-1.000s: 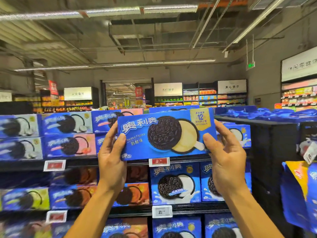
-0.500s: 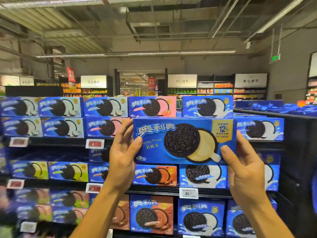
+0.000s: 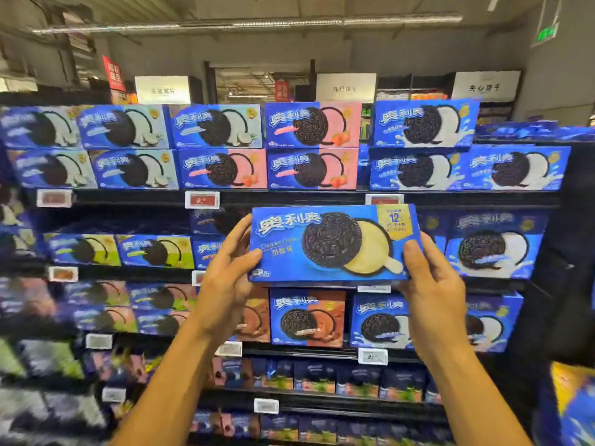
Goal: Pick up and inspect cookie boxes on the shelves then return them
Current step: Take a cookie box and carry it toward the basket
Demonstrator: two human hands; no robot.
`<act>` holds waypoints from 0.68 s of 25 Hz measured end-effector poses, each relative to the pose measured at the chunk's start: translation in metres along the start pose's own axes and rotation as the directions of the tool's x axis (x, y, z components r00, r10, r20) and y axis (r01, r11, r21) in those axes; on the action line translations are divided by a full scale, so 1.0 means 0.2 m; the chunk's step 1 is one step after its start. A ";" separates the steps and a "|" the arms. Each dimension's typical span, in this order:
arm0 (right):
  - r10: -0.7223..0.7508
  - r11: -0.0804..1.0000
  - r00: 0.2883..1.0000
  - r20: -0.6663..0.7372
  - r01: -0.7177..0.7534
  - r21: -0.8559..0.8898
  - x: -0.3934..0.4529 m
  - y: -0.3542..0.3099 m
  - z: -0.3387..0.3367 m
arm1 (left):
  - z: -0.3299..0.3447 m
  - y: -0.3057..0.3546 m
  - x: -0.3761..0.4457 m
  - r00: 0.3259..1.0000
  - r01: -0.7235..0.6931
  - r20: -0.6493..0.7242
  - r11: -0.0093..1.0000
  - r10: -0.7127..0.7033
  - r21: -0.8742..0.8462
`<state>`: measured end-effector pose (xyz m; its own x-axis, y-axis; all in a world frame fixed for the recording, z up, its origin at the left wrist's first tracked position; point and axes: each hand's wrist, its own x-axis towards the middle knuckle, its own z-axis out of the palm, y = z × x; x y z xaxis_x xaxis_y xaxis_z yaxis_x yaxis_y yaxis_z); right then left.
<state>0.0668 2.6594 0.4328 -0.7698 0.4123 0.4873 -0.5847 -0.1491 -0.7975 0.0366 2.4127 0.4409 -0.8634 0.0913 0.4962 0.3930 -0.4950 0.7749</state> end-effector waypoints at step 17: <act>0.220 0.975 0.975 0.011 -0.220 0.037 -0.30 0.36 -0.08 | -0.20 -0.31 -0.39 0.972 0.115 -0.189 0.984 -0.139 -0.135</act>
<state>0.0751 2.6380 0.3402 -0.8823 0.3594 0.3040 -0.4100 -0.2692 -0.8715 0.0666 2.4025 0.3393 -0.9539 -0.0059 0.3000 0.2448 -0.5935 0.7667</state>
